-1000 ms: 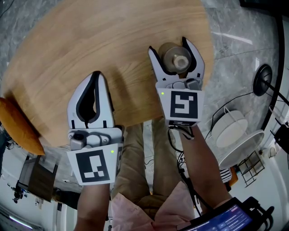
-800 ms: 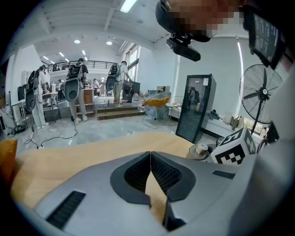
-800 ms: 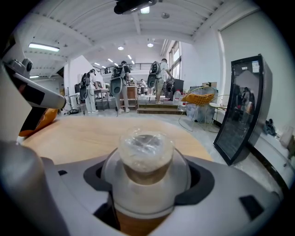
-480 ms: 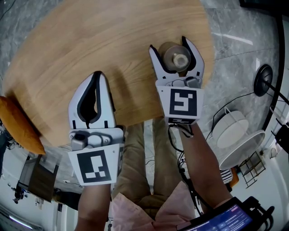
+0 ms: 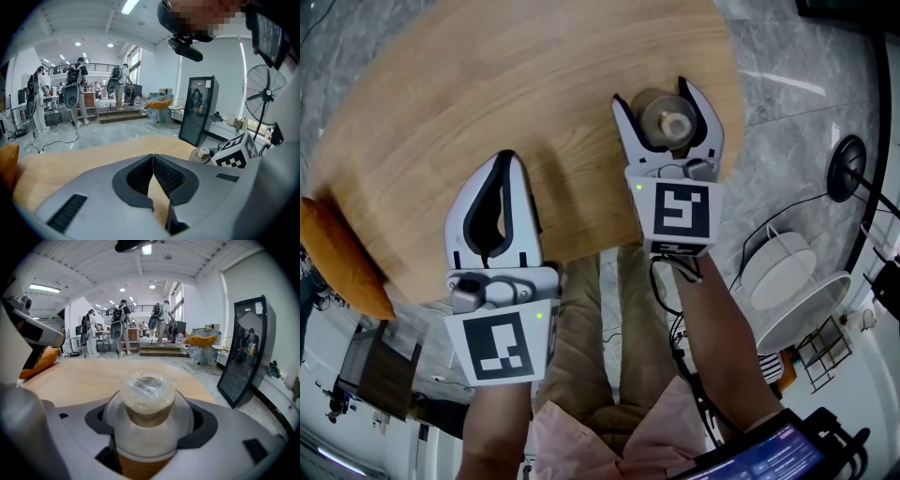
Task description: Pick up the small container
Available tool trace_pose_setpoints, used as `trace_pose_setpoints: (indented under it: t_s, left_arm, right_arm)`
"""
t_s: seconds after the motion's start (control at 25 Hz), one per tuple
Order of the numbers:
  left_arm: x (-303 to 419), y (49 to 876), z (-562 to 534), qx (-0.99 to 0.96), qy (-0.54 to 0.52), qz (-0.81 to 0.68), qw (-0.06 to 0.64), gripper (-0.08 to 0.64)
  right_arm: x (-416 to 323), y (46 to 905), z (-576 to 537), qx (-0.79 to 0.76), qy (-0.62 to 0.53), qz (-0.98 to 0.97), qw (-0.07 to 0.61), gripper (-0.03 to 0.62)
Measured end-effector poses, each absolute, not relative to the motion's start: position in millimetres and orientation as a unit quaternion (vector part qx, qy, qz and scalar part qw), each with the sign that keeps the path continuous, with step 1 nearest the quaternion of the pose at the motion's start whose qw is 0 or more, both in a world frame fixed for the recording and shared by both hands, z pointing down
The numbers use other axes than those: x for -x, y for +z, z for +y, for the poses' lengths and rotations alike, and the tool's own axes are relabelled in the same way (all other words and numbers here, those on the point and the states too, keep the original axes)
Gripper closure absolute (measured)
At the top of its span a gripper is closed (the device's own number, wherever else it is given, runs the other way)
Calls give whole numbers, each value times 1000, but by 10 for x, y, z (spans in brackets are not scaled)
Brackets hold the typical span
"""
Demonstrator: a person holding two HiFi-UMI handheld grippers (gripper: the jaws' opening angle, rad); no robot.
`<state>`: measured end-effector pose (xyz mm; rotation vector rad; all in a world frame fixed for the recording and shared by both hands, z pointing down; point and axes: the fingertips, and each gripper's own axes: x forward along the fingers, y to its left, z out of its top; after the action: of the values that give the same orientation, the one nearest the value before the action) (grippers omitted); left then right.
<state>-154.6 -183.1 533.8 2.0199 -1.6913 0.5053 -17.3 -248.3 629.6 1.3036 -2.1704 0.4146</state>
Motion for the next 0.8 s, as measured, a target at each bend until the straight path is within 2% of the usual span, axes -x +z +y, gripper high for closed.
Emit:
trace_pose_setpoints:
  t_s: [0.8]
  left_arm:
    - [1592,5145,-1813,-730,176,-626,212,548]
  right_arm:
    - [201,6158,-2486,-488,134,-819,271,255]
